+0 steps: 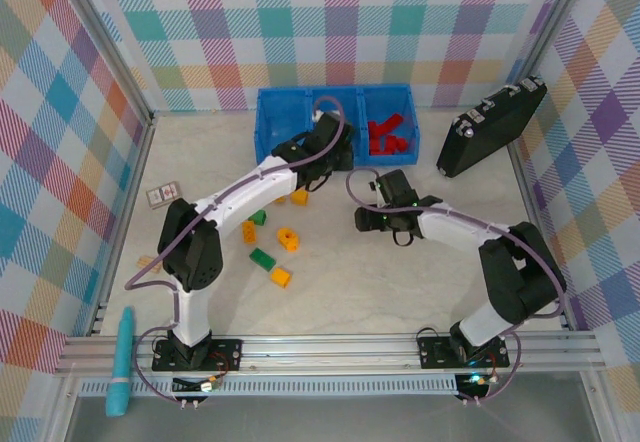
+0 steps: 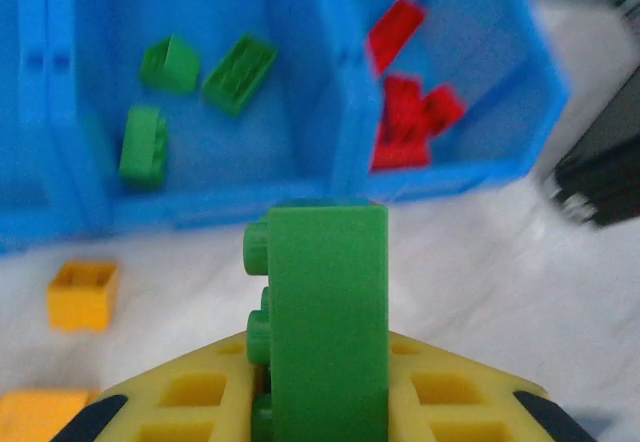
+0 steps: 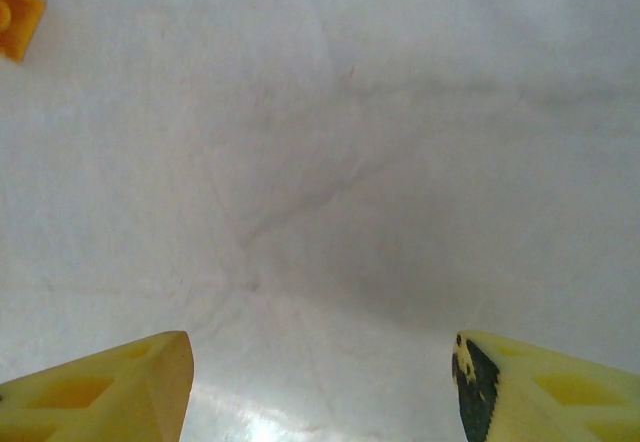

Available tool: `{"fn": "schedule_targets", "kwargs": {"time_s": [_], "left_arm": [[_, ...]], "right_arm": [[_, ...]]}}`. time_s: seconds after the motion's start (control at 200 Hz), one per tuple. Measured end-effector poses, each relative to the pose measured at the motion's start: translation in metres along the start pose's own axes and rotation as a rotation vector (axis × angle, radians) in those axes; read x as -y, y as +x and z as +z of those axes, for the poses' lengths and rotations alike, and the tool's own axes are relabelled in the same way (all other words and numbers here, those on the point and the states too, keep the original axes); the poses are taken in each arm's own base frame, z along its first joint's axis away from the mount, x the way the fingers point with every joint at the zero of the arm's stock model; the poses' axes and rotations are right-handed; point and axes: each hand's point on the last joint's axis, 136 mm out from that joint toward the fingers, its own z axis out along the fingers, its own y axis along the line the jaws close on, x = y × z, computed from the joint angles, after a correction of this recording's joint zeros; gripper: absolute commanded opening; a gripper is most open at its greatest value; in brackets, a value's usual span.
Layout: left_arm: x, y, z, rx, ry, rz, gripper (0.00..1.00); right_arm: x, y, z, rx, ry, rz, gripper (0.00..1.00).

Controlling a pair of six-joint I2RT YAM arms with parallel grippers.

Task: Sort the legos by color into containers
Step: Place the lego in the container.

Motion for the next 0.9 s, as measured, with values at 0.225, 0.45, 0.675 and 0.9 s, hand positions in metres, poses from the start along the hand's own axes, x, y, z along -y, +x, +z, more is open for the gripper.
{"fn": "schedule_targets", "kwargs": {"time_s": [0.225, 0.45, 0.675, 0.9], "left_arm": [[-0.002, -0.015, 0.047, 0.047, -0.016, -0.003, 0.20], [-0.040, 0.002, 0.107, 0.000, -0.099, -0.024, 0.19], [-0.050, -0.015, 0.132, 0.041, -0.113, -0.057, 0.22], [-0.051, -0.034, 0.158, 0.099, -0.112, -0.090, 0.33]], "right_arm": [[-0.020, 0.042, -0.012, -0.044, -0.062, 0.024, 0.69], [-0.023, 0.069, -0.044, -0.020, -0.099, 0.074, 0.69], [-0.023, 0.096, -0.065, -0.048, -0.113, 0.105, 0.70], [-0.023, 0.096, -0.091, 0.001, -0.119, 0.097, 0.71]]}}
